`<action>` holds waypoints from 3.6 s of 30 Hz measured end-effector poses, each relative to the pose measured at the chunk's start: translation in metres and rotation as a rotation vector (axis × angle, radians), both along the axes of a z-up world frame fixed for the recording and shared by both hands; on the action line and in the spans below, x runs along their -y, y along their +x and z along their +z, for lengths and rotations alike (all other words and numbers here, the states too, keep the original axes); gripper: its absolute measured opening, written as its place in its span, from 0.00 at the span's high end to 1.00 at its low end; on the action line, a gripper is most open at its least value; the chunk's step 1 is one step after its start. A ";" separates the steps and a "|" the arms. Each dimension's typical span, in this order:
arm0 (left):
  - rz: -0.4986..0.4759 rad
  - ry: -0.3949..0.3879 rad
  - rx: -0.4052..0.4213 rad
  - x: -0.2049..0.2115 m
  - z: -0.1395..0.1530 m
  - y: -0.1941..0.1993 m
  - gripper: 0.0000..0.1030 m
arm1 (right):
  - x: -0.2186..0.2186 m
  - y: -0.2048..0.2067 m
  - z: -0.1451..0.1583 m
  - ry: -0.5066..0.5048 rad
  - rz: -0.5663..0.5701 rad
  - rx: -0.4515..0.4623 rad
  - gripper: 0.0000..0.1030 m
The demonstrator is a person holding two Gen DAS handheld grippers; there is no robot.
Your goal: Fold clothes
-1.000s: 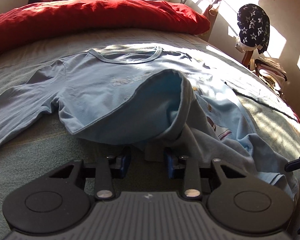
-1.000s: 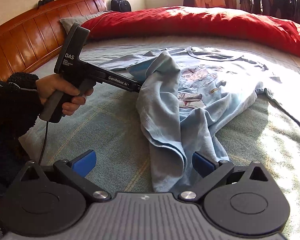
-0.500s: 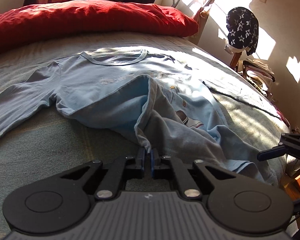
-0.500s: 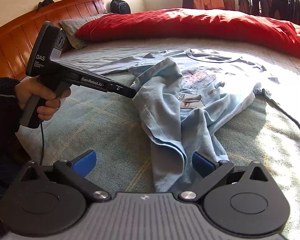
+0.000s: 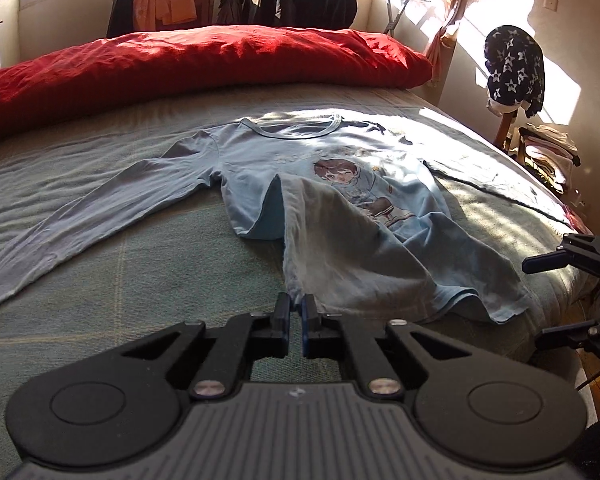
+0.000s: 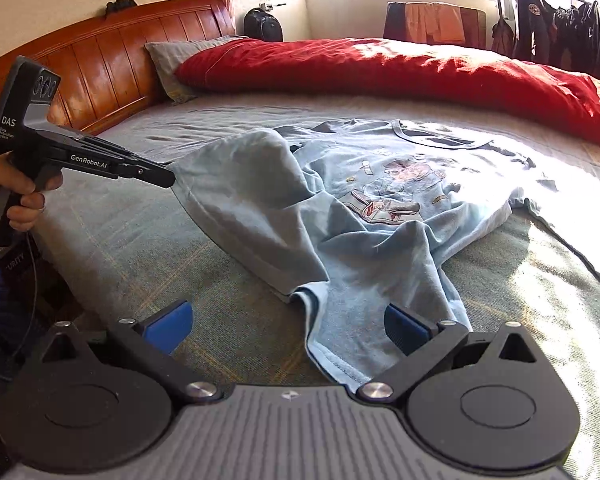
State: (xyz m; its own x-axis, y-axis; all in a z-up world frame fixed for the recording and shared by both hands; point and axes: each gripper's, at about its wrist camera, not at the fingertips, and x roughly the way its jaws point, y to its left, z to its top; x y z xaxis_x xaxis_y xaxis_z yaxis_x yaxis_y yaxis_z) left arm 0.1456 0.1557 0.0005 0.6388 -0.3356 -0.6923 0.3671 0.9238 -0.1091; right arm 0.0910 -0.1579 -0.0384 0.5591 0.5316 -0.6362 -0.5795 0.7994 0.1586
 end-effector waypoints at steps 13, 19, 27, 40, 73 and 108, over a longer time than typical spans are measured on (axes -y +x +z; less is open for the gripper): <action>0.025 0.132 0.021 -0.011 -0.012 -0.033 0.78 | -0.020 0.014 -0.032 -0.140 0.047 -0.021 0.00; -0.112 0.272 0.082 0.024 -0.031 -0.038 0.58 | -0.035 0.035 -0.058 -0.235 0.060 -0.069 0.00; -0.275 0.464 0.175 0.064 -0.057 -0.037 0.48 | -0.035 0.037 -0.069 -0.235 0.062 -0.081 0.00; -0.629 1.077 0.557 0.103 -0.105 -0.069 0.29 | -0.047 0.009 -0.059 -0.482 0.120 0.208 0.00; -0.725 1.086 0.563 0.115 -0.100 -0.062 0.97 | -0.071 -0.007 -0.044 -0.585 0.200 0.319 0.86; 0.030 -0.044 -0.111 -0.007 -0.077 0.036 0.49 | 0.111 0.022 -0.062 0.165 -0.338 -0.241 0.48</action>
